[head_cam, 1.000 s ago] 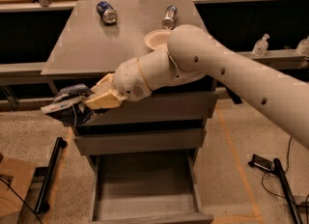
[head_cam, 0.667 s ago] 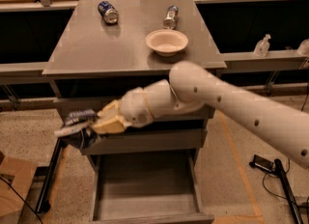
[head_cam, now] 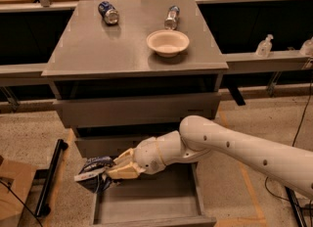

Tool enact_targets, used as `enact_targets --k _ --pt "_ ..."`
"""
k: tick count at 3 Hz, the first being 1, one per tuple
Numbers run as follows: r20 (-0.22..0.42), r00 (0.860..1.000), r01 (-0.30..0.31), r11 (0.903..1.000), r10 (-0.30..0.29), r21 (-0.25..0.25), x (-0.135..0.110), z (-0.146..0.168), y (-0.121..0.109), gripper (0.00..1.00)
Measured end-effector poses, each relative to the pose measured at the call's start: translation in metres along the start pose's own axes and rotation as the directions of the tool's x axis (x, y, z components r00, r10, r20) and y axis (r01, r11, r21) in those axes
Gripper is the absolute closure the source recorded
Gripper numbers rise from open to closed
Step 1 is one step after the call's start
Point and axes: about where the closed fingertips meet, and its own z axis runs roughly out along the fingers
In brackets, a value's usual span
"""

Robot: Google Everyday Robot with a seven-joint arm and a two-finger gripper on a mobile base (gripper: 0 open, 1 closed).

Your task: Place blue chip bag into bottom drawer

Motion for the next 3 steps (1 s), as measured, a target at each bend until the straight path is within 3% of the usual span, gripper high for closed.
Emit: enact_targets --k 1,2,3 --pt "-0.027 1.000 -0.012 0.9999 0.012 -0.004 0.007 0.008 -0.005 1.00" --pt "-0.025 0.998 -0.061 0.9976 0.062 0.033 0.069 0.012 -0.026 1.00" --pt "0.012 0.987 -0.162 0.9840 0.162 0.074 0.165 0.004 -0.058 1.00"
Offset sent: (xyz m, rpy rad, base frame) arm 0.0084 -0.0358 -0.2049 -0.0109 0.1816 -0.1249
